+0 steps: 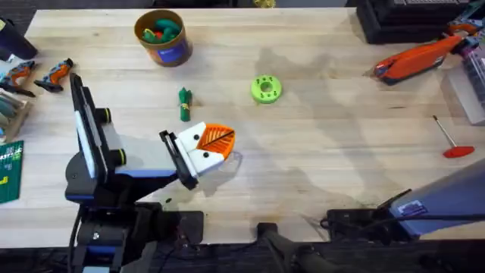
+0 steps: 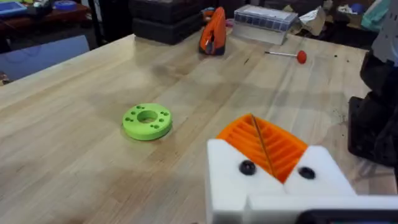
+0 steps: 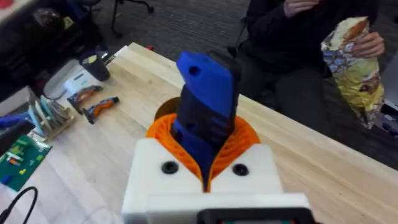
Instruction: Pick up the gripper from the table and insert it into the empty holder that is missing its gripper. Then pick up a screw, insert it into the mounting hole, and use the screwdriver to tighten it. Finally, clean up the table by picking up the vegetable and placing it into the bucket.
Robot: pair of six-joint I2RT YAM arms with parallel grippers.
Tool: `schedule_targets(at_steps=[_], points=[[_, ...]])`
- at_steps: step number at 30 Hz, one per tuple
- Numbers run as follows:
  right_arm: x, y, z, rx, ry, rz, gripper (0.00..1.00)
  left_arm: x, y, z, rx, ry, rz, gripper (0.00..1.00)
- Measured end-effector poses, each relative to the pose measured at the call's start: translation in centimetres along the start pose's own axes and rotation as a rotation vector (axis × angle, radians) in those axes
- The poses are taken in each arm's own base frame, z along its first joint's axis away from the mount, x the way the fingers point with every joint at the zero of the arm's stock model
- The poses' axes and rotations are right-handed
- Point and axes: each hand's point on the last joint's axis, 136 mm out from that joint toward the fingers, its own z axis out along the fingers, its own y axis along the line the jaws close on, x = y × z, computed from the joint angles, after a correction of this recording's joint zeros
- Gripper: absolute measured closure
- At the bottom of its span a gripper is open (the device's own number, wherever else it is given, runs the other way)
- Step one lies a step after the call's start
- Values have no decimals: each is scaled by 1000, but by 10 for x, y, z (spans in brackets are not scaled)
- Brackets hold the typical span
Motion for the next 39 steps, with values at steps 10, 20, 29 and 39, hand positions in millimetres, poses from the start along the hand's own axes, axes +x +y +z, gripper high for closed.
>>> schedule_targets(at_steps=[10,20,29,39], points=[[11,14,14,-89,9,-5,975,0,0,0,0,0,0,996],[36,20,35,-167,44,22,975,0,0,0,0,0,0,996],[59,20,40,-196,17,33,975,0,0,0,0,0,0,996],[69,39,2,-292,-156,10,975,0,0,0,0,0,0,997]])
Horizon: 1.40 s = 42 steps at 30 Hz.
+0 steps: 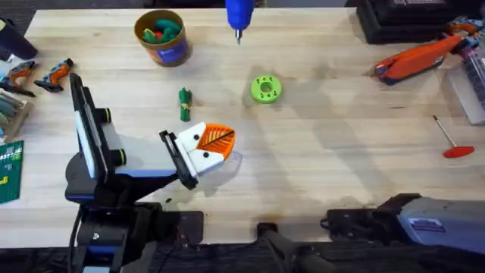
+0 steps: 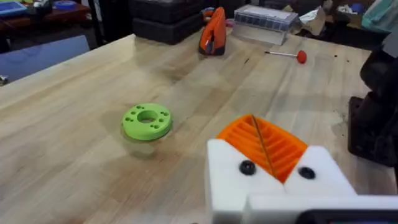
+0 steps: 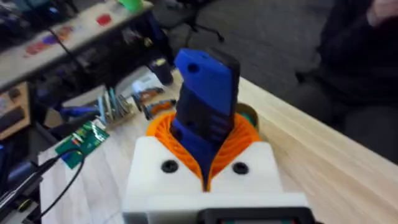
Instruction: Pick up the gripper from the table and insert it into the empty holder that is missing its gripper. Then pick up a screw, insert it into the mounting hole, and use the screwdriver to tighten it. Finally, clean up the table by picking up the vegetable and placing it into the bucket.
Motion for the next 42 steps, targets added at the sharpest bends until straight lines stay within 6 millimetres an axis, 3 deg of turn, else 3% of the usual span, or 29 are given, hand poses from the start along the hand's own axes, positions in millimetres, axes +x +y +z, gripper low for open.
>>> schedule_targets(at_steps=[5,13,29,42], points=[[1,20,-7,-128,-133,-32,975,0,0,0,0,0,0,997],[21,48,-25,-347,-291,-16,975,0,0,0,0,0,0,996],[52,151,-36,-720,-207,-60,975,0,0,0,0,0,0,997],[65,178,-43,-825,-217,-193,975,0,0,0,0,0,0,997]])
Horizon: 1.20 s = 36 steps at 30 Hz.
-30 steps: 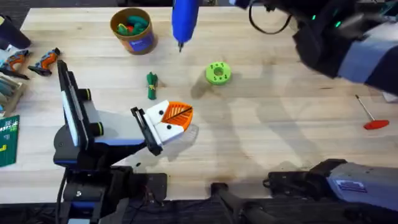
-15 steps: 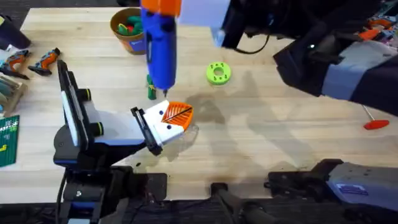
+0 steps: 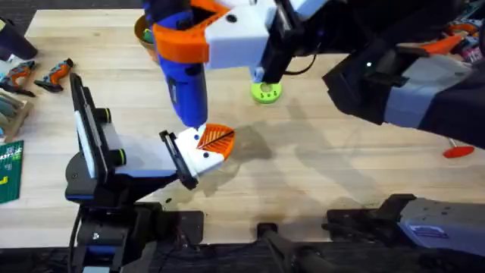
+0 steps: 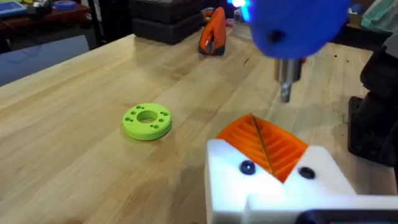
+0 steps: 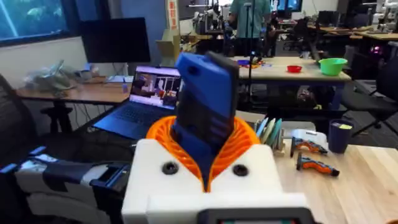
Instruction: Pick up the gripper from the table and insert it into the empty holder that is missing its gripper. Then pick up a screw, insert it into the mounting hole, and use the screwdriver to tighten it. Finally, clean up the table by picking up the vegetable and placing it into the bucket.
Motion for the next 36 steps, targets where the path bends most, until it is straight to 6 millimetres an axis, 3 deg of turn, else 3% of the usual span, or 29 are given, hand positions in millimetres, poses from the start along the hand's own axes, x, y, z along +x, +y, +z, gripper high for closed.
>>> schedule_targets(at_steps=[8,23,36], points=[[18,-7,4,-6,24,-15,975,0,0,0,2,0,0,997],[23,6,11,-66,35,-87,975,0,0,0,2,0,0,997],[34,6,11,-93,55,-93,975,0,0,0,2,0,0,997]])
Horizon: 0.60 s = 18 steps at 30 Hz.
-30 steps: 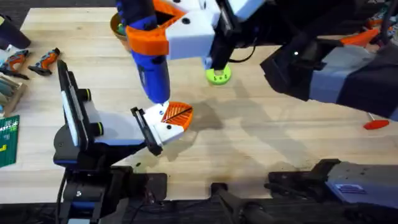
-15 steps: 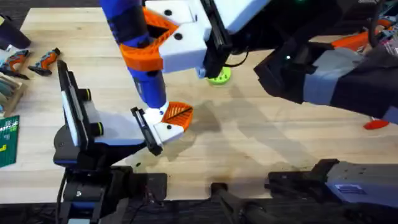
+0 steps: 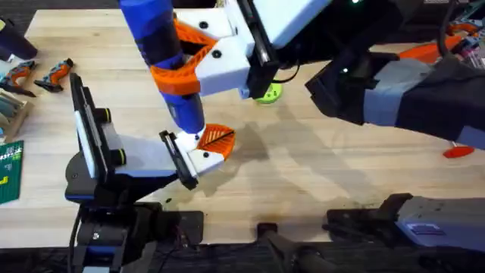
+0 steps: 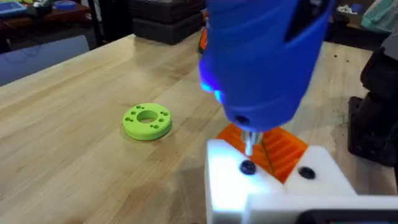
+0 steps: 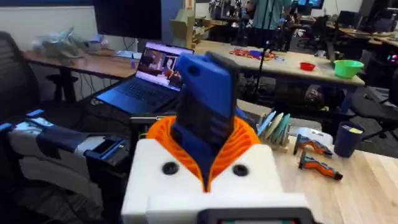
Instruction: Pick up the gripper from the table and insert it into the empty holder that is missing its gripper. Then pick up a screw, insert it into the mounting hole, and use the screwdriver to tighten it. Finally, clean up the table by picking up the vegetable and placing it into the bucket.
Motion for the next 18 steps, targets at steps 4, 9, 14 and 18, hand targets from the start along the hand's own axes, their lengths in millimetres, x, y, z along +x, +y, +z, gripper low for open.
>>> schedule_targets(at_steps=[4,9,14,18], points=[[0,1,1,-6,1,1,975,0,0,0,0,0,0,997],[0,3,2,-12,1,2,975,0,0,0,0,0,0,997],[1,4,3,-16,1,2,975,0,0,0,0,0,0,997],[1,4,3,-17,1,-2,975,0,0,0,0,0,0,997]])
